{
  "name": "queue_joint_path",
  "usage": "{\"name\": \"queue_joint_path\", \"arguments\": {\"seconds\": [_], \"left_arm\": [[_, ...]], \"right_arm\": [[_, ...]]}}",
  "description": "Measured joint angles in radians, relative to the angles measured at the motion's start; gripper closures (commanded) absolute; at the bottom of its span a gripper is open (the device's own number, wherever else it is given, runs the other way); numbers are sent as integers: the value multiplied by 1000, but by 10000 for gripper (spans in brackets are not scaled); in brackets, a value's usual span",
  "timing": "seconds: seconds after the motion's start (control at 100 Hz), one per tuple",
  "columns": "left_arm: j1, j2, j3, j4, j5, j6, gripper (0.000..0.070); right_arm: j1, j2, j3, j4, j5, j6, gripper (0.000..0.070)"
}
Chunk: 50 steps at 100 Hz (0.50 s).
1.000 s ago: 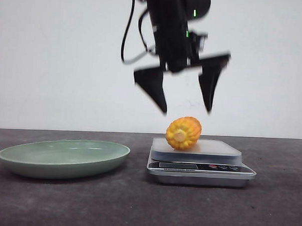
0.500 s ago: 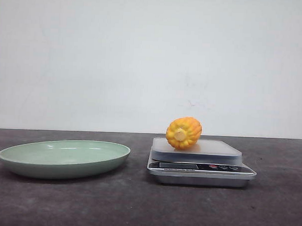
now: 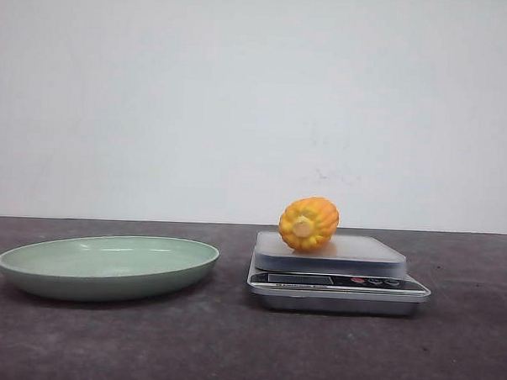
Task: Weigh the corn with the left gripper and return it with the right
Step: 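Raise the left gripper away and leave the corn on the scale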
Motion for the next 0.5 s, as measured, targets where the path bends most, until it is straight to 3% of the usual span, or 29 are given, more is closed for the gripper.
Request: {"name": "queue_joint_path", "arguments": {"seconds": [0.41, 0.5], "left_arm": [[0, -465, -558, -2, -28, -123, 185], [0, -547, -673, -2, -22, -158, 185]], "right_arm": [[65, 7, 0, 1, -2, 0, 186], [80, 28, 0, 14, -8, 0, 147]]}}
